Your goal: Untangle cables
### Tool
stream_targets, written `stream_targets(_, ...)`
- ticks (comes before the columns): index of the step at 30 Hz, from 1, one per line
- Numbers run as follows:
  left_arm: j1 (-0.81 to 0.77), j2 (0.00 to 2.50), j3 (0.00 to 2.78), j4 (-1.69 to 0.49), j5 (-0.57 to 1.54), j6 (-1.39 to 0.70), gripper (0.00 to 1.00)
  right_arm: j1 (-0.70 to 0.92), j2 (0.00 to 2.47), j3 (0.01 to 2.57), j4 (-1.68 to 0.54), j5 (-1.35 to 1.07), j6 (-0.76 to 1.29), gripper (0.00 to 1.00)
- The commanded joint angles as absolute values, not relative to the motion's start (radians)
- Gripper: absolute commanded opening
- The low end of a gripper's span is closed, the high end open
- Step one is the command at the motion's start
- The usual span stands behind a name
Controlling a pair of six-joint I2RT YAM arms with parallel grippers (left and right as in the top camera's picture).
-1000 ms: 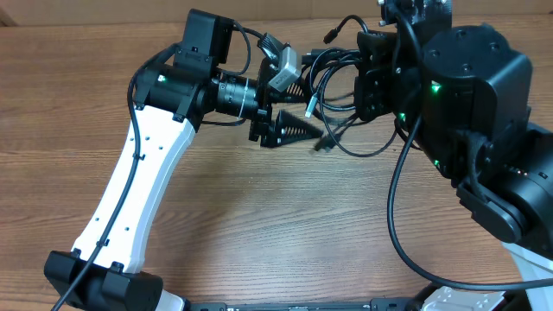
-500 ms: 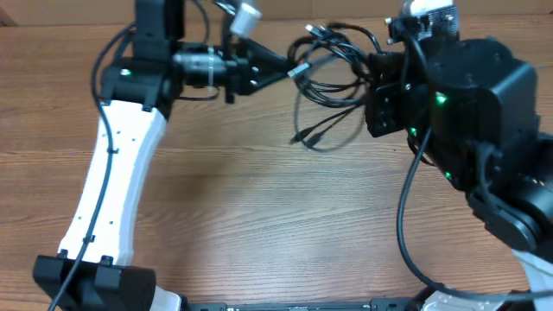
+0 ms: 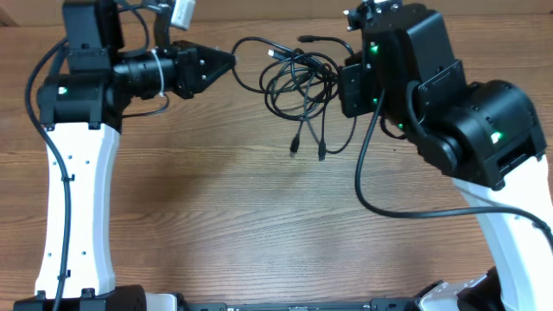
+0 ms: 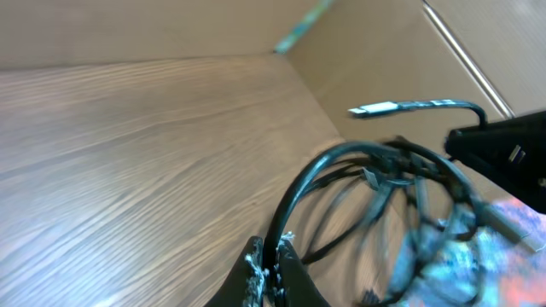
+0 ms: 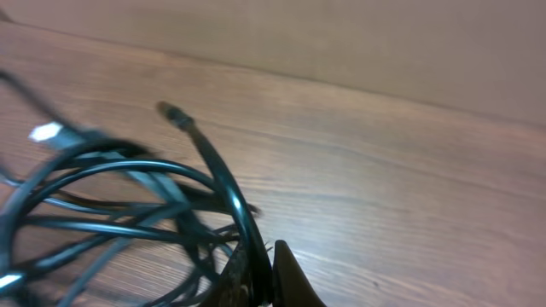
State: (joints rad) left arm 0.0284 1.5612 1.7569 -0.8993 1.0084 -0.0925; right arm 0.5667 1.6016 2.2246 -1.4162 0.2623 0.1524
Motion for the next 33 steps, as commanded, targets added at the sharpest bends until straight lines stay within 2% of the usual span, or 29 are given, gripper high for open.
stream_targets(1,0.187,1.493,1.809,-0.962,0.938,-0.143,0.04,0.445,1.58,2.241,-1.438,0.311,0.126,0.04)
stream_targets(7,0.615,1.392,1.818,-1.172,0.933,-0.089,0.04,0.135,1.58,2.231,-1.416,0.2,0.105,0.04)
stream_targets(10,0.73,1.38,1.818,-1.231,0.936,-0.059,0.04,0.021,1.58,2.231,-1.417,0.136,0.101,0.04)
stream_targets(12,0.73,1.38,1.818,-1.237,0.979,-0.054,0.04,-0.021,1.58,2.229,-1.423,-0.067,0.101,0.04)
stream_targets(15,0.651,1.38,1.818,-1.219,0.995,-0.047,0.04,0.041,1.58,2.226,-1.431,-0.099,0.101,0.04)
stream_targets(20,0.417,1.381,1.818,-1.148,0.983,0.011,0.06,0.297,1.579,2.226,-1.446,-0.088,0.128,0.04)
stream_targets(22,0.345,1.384,1.818,-1.14,0.983,0.073,0.2,0.371,1.576,2.226,-1.446,-0.088,0.131,0.04)
stream_targets(23,0.315,1.386,1.818,-1.14,0.983,0.103,0.41,0.399,1.574,2.226,-1.446,-0.088,0.131,0.04)
stream_targets(24,0.293,1.387,1.817,-1.142,0.983,0.132,0.74,0.427,1.572,2.226,-1.446,-0.088,0.131,0.04)
stream_targets(25,0.248,1.389,1.817,-1.151,0.982,0.199,1.0,0.455,1.566,2.228,-1.446,-0.088,0.131,0.04)
stream_targets(29,0.146,1.408,1.817,-1.164,0.983,0.358,1.0,0.52,1.522,2.228,-1.442,-0.126,0.131,0.04)
stream_targets(33,0.097,1.455,1.817,-1.168,0.984,0.397,1.0,0.538,1.443,2.265,-1.407,-0.17,0.134,0.04)
